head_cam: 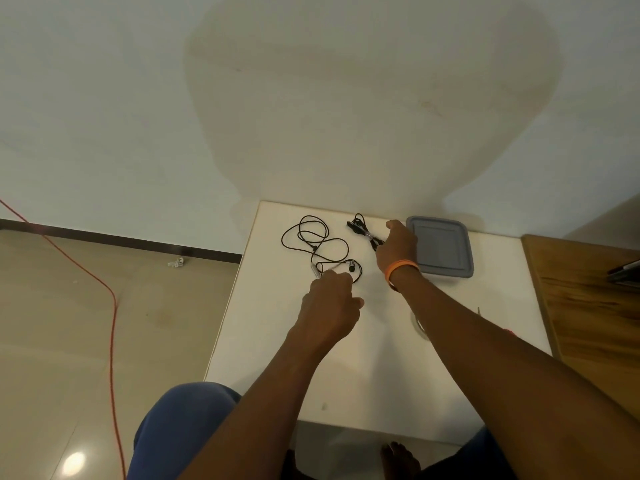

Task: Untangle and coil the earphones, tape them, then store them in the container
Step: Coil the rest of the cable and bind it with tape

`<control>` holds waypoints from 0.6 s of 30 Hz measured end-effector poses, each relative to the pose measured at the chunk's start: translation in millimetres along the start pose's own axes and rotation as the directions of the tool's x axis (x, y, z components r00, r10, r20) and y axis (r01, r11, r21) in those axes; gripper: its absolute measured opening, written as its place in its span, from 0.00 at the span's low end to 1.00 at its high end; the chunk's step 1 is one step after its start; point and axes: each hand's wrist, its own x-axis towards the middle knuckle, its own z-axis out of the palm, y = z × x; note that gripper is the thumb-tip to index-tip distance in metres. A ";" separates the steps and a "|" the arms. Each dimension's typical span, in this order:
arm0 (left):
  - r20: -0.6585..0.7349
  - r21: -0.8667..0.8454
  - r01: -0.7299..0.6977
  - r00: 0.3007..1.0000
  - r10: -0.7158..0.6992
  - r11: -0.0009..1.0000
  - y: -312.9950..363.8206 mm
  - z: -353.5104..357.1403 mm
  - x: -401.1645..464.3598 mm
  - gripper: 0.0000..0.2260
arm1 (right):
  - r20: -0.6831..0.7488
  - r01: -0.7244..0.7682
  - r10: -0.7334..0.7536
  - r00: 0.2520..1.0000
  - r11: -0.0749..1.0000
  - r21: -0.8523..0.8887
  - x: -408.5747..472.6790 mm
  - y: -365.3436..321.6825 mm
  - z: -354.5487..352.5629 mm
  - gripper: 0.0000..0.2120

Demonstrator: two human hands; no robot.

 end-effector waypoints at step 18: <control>0.261 0.352 -0.051 0.964 -0.046 0.935 -13.4 16.3 -4.2 0.19 | 0.335 0.584 -0.480 0.811 0.706 -0.402 -71.1 45.2 33.9 0.11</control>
